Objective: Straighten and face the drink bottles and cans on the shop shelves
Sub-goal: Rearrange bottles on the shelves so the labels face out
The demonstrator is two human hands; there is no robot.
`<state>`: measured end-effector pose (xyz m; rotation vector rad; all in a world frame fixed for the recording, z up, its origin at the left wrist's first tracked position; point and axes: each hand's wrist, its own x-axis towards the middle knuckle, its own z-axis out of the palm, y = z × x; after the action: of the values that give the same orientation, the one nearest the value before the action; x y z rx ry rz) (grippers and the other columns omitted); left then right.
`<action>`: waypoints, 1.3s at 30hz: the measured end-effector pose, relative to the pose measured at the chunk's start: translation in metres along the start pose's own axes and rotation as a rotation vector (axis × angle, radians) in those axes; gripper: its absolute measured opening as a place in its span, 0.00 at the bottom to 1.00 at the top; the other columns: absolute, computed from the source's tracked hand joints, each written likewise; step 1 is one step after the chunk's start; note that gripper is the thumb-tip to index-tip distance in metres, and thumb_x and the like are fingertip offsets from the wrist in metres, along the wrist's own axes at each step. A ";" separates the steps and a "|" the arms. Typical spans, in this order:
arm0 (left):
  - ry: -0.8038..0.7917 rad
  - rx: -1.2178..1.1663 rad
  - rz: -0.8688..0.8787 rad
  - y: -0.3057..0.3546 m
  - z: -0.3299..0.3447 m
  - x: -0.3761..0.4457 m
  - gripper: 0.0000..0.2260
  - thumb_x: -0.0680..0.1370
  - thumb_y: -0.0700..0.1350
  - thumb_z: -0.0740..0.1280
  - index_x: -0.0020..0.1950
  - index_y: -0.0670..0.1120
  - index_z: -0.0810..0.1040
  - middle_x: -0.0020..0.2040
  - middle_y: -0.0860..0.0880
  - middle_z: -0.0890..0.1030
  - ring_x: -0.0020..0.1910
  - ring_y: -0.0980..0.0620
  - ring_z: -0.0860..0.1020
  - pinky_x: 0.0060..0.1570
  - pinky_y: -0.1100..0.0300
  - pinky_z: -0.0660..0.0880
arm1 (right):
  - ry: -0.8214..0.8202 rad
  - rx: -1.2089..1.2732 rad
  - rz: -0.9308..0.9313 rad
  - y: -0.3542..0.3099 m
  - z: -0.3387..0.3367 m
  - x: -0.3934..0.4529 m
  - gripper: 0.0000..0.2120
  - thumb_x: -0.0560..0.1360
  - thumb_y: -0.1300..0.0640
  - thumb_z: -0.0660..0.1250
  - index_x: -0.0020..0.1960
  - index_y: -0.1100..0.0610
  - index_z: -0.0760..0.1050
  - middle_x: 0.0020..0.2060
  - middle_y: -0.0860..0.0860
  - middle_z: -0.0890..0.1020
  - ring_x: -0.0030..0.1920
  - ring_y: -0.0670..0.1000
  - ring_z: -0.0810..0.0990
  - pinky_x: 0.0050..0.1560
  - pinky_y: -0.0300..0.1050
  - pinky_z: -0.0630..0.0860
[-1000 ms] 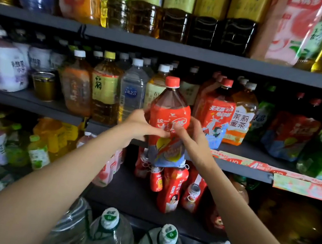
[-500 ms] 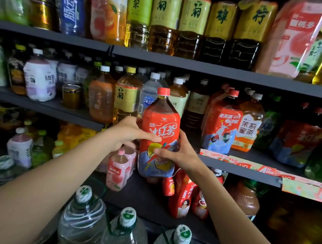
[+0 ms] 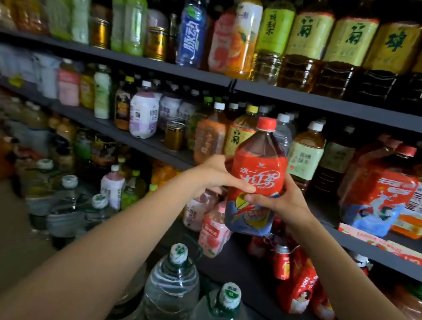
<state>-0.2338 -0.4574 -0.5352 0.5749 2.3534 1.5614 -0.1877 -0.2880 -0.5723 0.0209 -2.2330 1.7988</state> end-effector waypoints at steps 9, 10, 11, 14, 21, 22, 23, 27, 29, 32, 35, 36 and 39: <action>0.080 -0.088 -0.090 -0.042 -0.057 -0.029 0.21 0.69 0.53 0.74 0.59 0.49 0.75 0.48 0.54 0.80 0.44 0.57 0.78 0.33 0.65 0.76 | -0.090 0.142 0.095 -0.007 0.073 0.003 0.35 0.62 0.61 0.78 0.64 0.56 0.65 0.49 0.52 0.82 0.44 0.48 0.83 0.38 0.39 0.80; 0.089 -0.099 -0.091 -0.044 -0.059 -0.030 0.20 0.69 0.54 0.73 0.57 0.48 0.76 0.47 0.54 0.81 0.44 0.57 0.80 0.33 0.64 0.77 | -0.090 0.159 0.111 -0.007 0.077 0.003 0.34 0.62 0.59 0.78 0.64 0.56 0.66 0.49 0.52 0.82 0.44 0.49 0.83 0.39 0.41 0.80; 0.100 -0.120 -0.090 -0.047 -0.060 -0.030 0.20 0.69 0.55 0.73 0.56 0.47 0.78 0.46 0.52 0.83 0.44 0.55 0.81 0.34 0.63 0.77 | -0.086 0.177 0.127 -0.007 0.081 0.003 0.34 0.61 0.57 0.77 0.63 0.57 0.67 0.50 0.53 0.82 0.44 0.50 0.83 0.40 0.43 0.80; 0.149 -0.169 -0.097 -0.049 -0.061 -0.023 0.22 0.68 0.59 0.73 0.53 0.45 0.80 0.46 0.49 0.84 0.45 0.52 0.82 0.42 0.59 0.79 | -0.091 0.207 0.172 -0.008 0.085 0.008 0.30 0.64 0.54 0.76 0.62 0.58 0.69 0.50 0.55 0.82 0.45 0.53 0.83 0.41 0.45 0.79; 0.203 -0.194 -0.051 -0.047 -0.044 0.005 0.26 0.63 0.64 0.74 0.51 0.45 0.82 0.46 0.49 0.84 0.46 0.51 0.82 0.50 0.55 0.79 | -0.068 0.171 0.152 -0.014 0.067 0.013 0.35 0.60 0.50 0.76 0.63 0.57 0.69 0.50 0.55 0.83 0.46 0.53 0.84 0.44 0.47 0.80; 0.196 -0.204 -0.031 -0.047 -0.041 0.008 0.25 0.64 0.63 0.74 0.51 0.46 0.82 0.46 0.49 0.84 0.46 0.51 0.83 0.49 0.55 0.79 | -0.062 0.168 0.139 -0.014 0.063 0.013 0.36 0.60 0.51 0.77 0.63 0.57 0.68 0.50 0.55 0.83 0.46 0.53 0.84 0.45 0.47 0.80; 0.186 -0.213 -0.013 -0.047 -0.038 0.010 0.23 0.65 0.61 0.74 0.51 0.46 0.82 0.46 0.49 0.84 0.45 0.51 0.83 0.46 0.57 0.79 | -0.051 0.169 0.131 -0.014 0.060 0.013 0.35 0.60 0.52 0.77 0.63 0.57 0.68 0.50 0.55 0.83 0.46 0.53 0.84 0.45 0.47 0.80; 0.117 -0.225 0.046 -0.041 -0.030 0.014 0.17 0.69 0.54 0.73 0.54 0.48 0.80 0.47 0.51 0.84 0.45 0.54 0.82 0.40 0.63 0.77 | -0.011 0.183 0.095 -0.010 0.048 0.012 0.30 0.63 0.57 0.77 0.60 0.54 0.68 0.47 0.52 0.83 0.43 0.50 0.84 0.41 0.43 0.80; 0.090 -0.229 0.055 -0.040 -0.025 0.019 0.15 0.70 0.53 0.73 0.54 0.50 0.79 0.49 0.51 0.83 0.47 0.54 0.82 0.44 0.62 0.78 | 0.004 0.174 0.075 -0.005 0.041 0.014 0.34 0.59 0.54 0.78 0.61 0.55 0.68 0.48 0.52 0.83 0.44 0.51 0.84 0.43 0.45 0.81; 0.081 -0.211 0.035 -0.040 -0.012 0.031 0.19 0.67 0.57 0.74 0.54 0.54 0.78 0.52 0.51 0.82 0.52 0.50 0.80 0.54 0.51 0.77 | 0.017 0.145 0.055 0.005 0.027 0.019 0.37 0.56 0.52 0.79 0.62 0.55 0.69 0.50 0.54 0.83 0.47 0.53 0.84 0.51 0.53 0.80; 0.028 -0.204 0.016 -0.037 0.009 0.047 0.17 0.68 0.56 0.74 0.54 0.54 0.77 0.53 0.51 0.82 0.52 0.51 0.80 0.54 0.52 0.77 | 0.031 0.118 0.060 0.017 0.005 0.023 0.37 0.56 0.52 0.79 0.60 0.54 0.68 0.51 0.54 0.82 0.49 0.54 0.83 0.52 0.55 0.80; -0.001 -0.208 0.015 -0.036 0.017 0.053 0.15 0.70 0.54 0.73 0.54 0.54 0.77 0.50 0.52 0.82 0.48 0.54 0.80 0.48 0.58 0.79 | 0.048 0.109 0.065 0.020 -0.005 0.024 0.36 0.56 0.53 0.79 0.60 0.54 0.68 0.51 0.54 0.82 0.49 0.54 0.83 0.52 0.55 0.80; -0.054 -0.175 0.033 -0.021 0.044 0.061 0.10 0.72 0.51 0.71 0.52 0.53 0.76 0.42 0.56 0.80 0.39 0.60 0.78 0.27 0.72 0.72 | 0.103 0.120 0.073 0.032 -0.033 0.020 0.32 0.60 0.58 0.79 0.60 0.55 0.69 0.51 0.54 0.82 0.49 0.54 0.83 0.52 0.53 0.80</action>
<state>-0.2737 -0.4007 -0.5710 0.6103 2.1512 1.7217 -0.2066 -0.2459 -0.5924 -0.1283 -2.0778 1.9242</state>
